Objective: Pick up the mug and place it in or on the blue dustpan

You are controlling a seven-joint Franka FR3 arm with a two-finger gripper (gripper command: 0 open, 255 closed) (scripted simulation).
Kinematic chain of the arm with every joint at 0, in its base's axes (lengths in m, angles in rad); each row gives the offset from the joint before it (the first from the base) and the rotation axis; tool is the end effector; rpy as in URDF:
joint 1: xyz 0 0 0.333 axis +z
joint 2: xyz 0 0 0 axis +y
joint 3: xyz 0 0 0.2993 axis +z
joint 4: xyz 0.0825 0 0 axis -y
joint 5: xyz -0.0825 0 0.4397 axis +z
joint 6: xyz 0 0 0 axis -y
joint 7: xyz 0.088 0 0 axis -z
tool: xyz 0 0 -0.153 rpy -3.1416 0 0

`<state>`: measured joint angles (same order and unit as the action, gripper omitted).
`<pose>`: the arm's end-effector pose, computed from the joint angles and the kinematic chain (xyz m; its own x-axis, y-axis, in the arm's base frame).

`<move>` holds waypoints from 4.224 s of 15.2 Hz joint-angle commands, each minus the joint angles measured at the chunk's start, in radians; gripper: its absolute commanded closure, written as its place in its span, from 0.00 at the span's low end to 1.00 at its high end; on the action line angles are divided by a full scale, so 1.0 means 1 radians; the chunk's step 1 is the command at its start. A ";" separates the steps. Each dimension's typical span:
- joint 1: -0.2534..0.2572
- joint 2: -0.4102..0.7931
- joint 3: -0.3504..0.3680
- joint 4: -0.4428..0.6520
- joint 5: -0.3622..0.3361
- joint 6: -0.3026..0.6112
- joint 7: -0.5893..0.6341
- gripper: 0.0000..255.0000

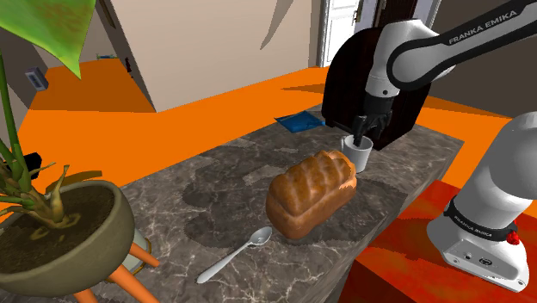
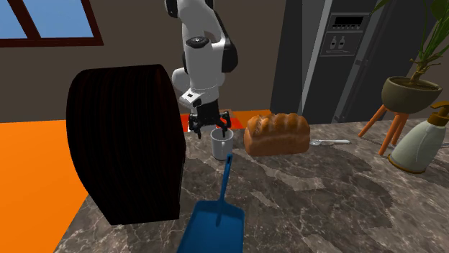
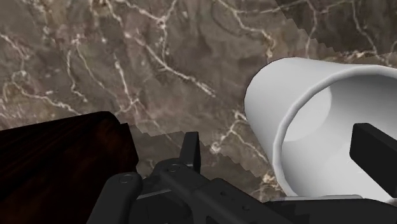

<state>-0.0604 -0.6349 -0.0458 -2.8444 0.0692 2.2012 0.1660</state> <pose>0.3768 -0.0302 0.2734 0.9541 -0.2985 -0.0245 -0.2995 -0.9508 -0.0796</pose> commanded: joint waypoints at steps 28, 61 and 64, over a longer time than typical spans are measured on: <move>-0.004 -0.083 0.004 0.112 -0.008 -0.194 0.016 1.00; -0.007 0.375 -0.053 0.814 -0.011 -0.442 -0.036 1.00; -0.010 0.496 -0.065 0.953 -0.001 -0.462 -0.053 1.00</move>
<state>-0.0709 -0.1825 -0.1087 -1.9432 0.0638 1.7469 0.1152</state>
